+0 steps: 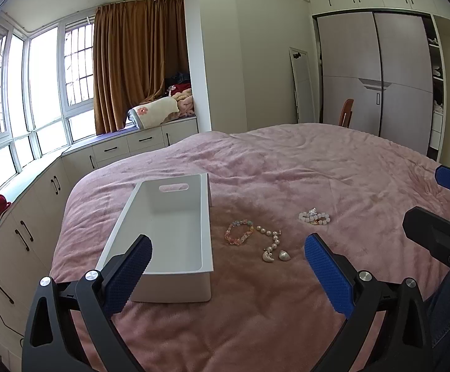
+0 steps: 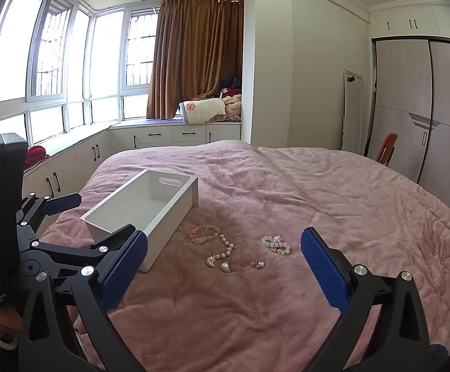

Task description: Organize jewelry

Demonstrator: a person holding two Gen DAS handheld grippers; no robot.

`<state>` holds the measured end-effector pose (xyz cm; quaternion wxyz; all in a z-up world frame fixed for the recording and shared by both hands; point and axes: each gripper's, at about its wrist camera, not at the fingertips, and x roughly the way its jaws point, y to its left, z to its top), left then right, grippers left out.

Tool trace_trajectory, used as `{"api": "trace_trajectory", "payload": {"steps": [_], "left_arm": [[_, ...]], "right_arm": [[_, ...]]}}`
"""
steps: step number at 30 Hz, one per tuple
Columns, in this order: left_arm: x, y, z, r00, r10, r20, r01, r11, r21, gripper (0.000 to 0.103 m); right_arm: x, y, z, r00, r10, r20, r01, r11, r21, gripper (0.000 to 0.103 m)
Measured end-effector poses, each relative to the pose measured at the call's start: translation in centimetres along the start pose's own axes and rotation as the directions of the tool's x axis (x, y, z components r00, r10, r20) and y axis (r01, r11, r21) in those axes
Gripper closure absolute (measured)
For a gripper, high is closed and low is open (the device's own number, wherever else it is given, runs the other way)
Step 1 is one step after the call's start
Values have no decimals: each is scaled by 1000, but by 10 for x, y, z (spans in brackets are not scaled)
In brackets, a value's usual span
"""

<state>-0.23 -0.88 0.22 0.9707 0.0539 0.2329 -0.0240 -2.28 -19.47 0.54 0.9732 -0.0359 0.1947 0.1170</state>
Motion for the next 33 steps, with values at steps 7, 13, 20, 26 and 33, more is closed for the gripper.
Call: {"api": "trace_trajectory", "payload": {"steps": [7, 13, 20, 26, 33], "left_arm": [[0, 0, 0, 1000, 0, -1, 0, 1000, -1, 3], [0, 0, 0, 1000, -2, -1, 2, 1000, -2, 3], [0, 0, 0, 1000, -1, -1, 1, 1000, -2, 3], [0, 0, 0, 1000, 0, -3, 0, 1000, -3, 3], [0, 1, 0, 1000, -1, -2, 1, 1000, -5, 3]], "right_arm": [[0, 0, 0, 1000, 1, -2, -1, 1000, 0, 5], [0, 1, -1, 1000, 3, -4, -3, 1000, -5, 5], [0, 2, -1, 1000, 1, -4, -1, 1000, -5, 5], [0, 2, -1, 1000, 5, -9, -5, 1000, -4, 5], [-1, 2, -1, 1000, 1, 0, -1, 1000, -8, 5]]}}
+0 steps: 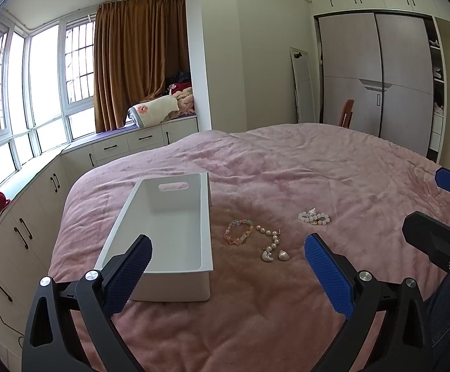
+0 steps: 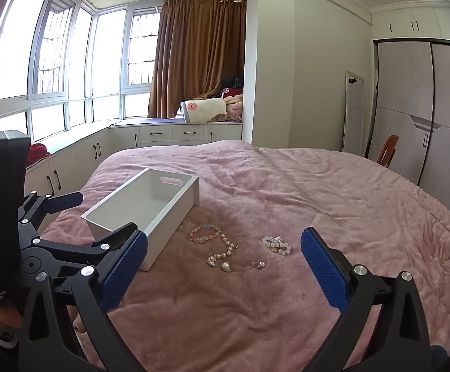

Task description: Organize jewelry

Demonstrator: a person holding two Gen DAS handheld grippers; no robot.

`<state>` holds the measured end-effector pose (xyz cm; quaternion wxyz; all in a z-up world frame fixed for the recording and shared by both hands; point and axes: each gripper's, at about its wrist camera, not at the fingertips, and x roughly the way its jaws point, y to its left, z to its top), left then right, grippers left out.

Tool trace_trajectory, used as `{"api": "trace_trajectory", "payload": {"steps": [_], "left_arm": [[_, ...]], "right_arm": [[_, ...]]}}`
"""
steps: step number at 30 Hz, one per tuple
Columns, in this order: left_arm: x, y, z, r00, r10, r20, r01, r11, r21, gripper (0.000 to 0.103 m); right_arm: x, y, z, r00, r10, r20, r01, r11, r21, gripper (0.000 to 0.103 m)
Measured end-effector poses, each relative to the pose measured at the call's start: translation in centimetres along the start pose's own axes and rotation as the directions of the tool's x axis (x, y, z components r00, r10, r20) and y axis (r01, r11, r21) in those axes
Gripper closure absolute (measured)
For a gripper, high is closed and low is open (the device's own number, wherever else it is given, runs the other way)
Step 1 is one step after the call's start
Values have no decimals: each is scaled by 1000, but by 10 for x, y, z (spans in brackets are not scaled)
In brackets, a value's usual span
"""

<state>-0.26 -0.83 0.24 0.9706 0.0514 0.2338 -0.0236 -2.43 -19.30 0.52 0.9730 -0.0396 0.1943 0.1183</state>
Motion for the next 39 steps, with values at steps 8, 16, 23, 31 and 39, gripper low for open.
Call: {"api": "trace_trajectory", "payload": {"steps": [8, 16, 23, 31, 39], "left_arm": [[1, 0, 0, 1000, -1, -4, 1, 1000, 3, 3], [12, -7, 0, 999, -9, -33, 9, 1000, -1, 3], [46, -23, 12, 994, -26, -110, 26, 1000, -1, 3], [87, -46, 30, 989, -27, -147, 29, 999, 14, 3], [142, -62, 25, 974, -107, -198, 109, 994, -1, 3]], "right_arm": [[1, -1, 0, 1000, 1, -9, -1, 1000, 4, 5], [12, -7, -2, 1000, -2, -25, 2, 1000, 5, 5], [33, -29, 1, 998, -38, -41, 39, 999, 26, 5], [77, -68, 7, 993, -101, -64, 103, 994, 31, 5], [145, -108, 13, 986, -66, -151, 68, 998, 7, 7]]}}
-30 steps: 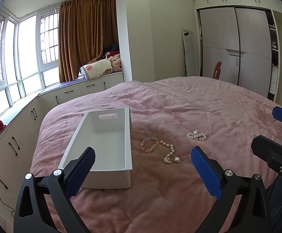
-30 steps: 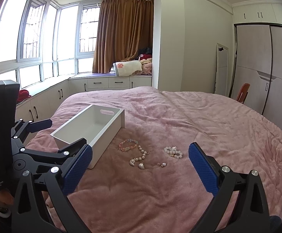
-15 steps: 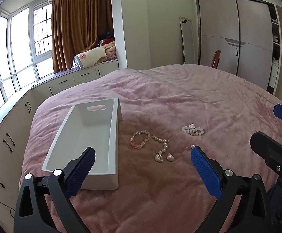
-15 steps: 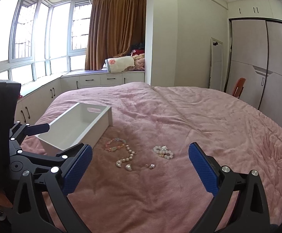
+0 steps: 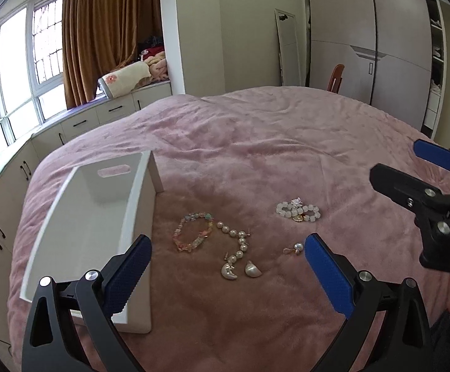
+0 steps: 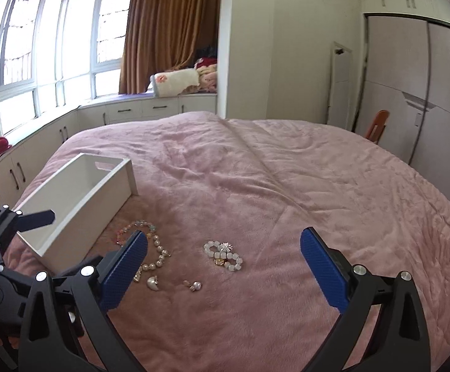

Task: Organize jewelry
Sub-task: 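Grasp the silver shell earring with the left tool while the right tool grasps the white bead bracelet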

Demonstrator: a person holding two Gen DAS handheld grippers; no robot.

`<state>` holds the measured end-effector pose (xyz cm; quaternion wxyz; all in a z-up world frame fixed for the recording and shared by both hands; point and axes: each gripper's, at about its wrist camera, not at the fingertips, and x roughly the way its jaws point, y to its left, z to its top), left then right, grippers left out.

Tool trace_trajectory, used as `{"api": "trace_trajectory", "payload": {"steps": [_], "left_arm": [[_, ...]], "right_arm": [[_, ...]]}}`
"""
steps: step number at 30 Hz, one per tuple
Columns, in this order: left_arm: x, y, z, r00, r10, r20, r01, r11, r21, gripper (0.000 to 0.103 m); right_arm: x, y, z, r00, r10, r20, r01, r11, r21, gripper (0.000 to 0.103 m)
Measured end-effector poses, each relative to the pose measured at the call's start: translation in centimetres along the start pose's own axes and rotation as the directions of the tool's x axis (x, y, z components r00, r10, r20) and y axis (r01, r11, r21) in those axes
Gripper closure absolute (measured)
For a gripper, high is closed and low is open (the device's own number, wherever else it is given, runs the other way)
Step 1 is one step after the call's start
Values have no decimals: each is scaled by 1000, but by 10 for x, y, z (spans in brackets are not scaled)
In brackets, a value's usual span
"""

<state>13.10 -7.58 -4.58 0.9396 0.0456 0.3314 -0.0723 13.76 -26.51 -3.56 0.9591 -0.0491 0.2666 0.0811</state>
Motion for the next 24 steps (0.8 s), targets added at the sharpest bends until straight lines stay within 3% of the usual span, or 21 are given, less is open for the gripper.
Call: {"api": "trace_trajectory", "payload": {"steps": [5, 10, 12, 16, 19, 24], "left_arm": [[40, 3, -12, 998, -13, -57, 12, 1000, -23, 3], [70, 12, -32, 996, 1, -86, -4, 1000, -28, 3], [75, 13, -38, 997, 29, -75, -29, 1000, 0, 4], [84, 6, -42, 997, 68, -32, -65, 995, 78, 5], [86, -3, -45, 998, 56, -12, -54, 989, 138, 23], [109, -5, -54, 995, 44, -92, -31, 990, 134, 38]], "right_arm": [[53, -14, 4, 998, 28, -58, -34, 994, -105, 18], [105, -26, -12, 983, 78, -163, -95, 990, -100, 29], [120, -27, -24, 978, 86, -191, -109, 987, -114, 35], [144, -24, -47, 966, 69, -250, -112, 980, -163, 38], [153, -30, -55, 961, 76, -267, -118, 983, -143, 39], [162, -36, -60, 961, 72, -269, -114, 983, -146, 39]]}}
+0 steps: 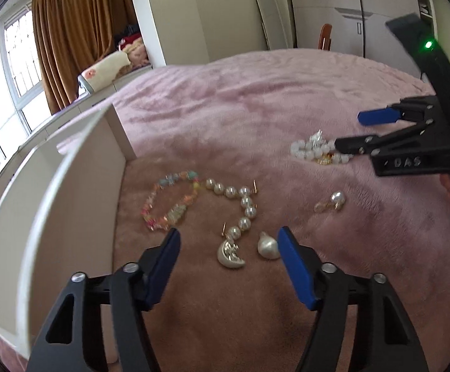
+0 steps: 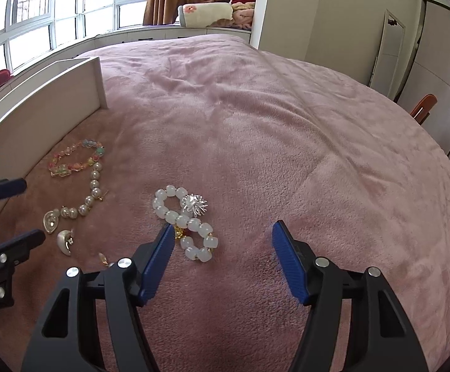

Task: Organize jewelry
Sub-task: 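Grasp the silver shell earring with the left tool while the right tool grasps the white bead bracelet, then carry the white bead bracelet into the white tray and open the right tool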

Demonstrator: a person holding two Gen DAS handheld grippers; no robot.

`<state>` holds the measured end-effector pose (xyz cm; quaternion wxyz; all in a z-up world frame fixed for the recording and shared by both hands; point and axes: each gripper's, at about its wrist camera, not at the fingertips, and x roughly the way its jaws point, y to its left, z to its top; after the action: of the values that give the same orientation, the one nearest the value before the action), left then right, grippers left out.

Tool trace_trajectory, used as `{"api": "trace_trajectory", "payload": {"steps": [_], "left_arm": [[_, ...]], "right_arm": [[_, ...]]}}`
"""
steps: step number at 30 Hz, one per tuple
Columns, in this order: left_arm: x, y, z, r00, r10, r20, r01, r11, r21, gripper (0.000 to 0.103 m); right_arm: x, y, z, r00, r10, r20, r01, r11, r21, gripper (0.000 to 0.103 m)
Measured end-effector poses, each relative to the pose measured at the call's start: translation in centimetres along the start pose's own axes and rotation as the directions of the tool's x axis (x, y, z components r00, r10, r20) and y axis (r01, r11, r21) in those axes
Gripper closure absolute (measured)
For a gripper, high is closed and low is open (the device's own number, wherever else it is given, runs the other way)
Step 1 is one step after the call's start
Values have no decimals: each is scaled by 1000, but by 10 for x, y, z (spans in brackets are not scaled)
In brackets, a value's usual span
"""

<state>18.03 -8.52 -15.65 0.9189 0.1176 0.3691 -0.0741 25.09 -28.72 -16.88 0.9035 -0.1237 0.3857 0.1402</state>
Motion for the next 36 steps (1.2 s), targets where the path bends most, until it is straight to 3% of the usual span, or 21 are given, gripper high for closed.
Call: {"api": "trace_trajectory", "payload": {"steps": [3, 7, 8, 10, 11, 13, 22, 31, 36], "left_arm": [[15, 7, -5, 999, 6, -32, -8, 999, -43, 43], [34, 20, -9, 997, -30, -72, 22, 994, -111, 60], [37, 20, -10, 997, -35, -74, 26, 993, -116, 64], [38, 19, -11, 997, -44, -63, 37, 994, -106, 73], [39, 16, -11, 997, -47, -61, 41, 994, -97, 79], [39, 14, -12, 997, -53, -57, 47, 995, -90, 80], [22, 29, -10, 992, -121, -18, 116, 974, -194, 80], [-19, 30, 6, 985, -162, 63, 171, 968, -182, 80], [-50, 38, 18, 978, -175, 113, 194, 963, -185, 80]], "right_arm": [[6, -1, -2, 1000, 9, -15, -9, 1000, -5, 42], [13, -1, -3, 999, 25, -26, -25, 1000, -9, 51], [13, -1, -4, 999, 41, -25, -41, 999, -10, 55], [14, 1, -4, 996, 88, -27, -88, 996, -20, 80], [15, 2, -4, 994, 104, -31, -104, 994, -22, 83], [17, 4, -4, 988, 146, -40, -147, 989, -15, 92], [9, -3, -1, 970, 243, -13, -242, 967, 76, 93], [-30, -4, 10, 960, 271, 68, -277, 953, 126, 93], [-58, 8, 27, 956, 268, 120, -279, 955, 96, 93]]}}
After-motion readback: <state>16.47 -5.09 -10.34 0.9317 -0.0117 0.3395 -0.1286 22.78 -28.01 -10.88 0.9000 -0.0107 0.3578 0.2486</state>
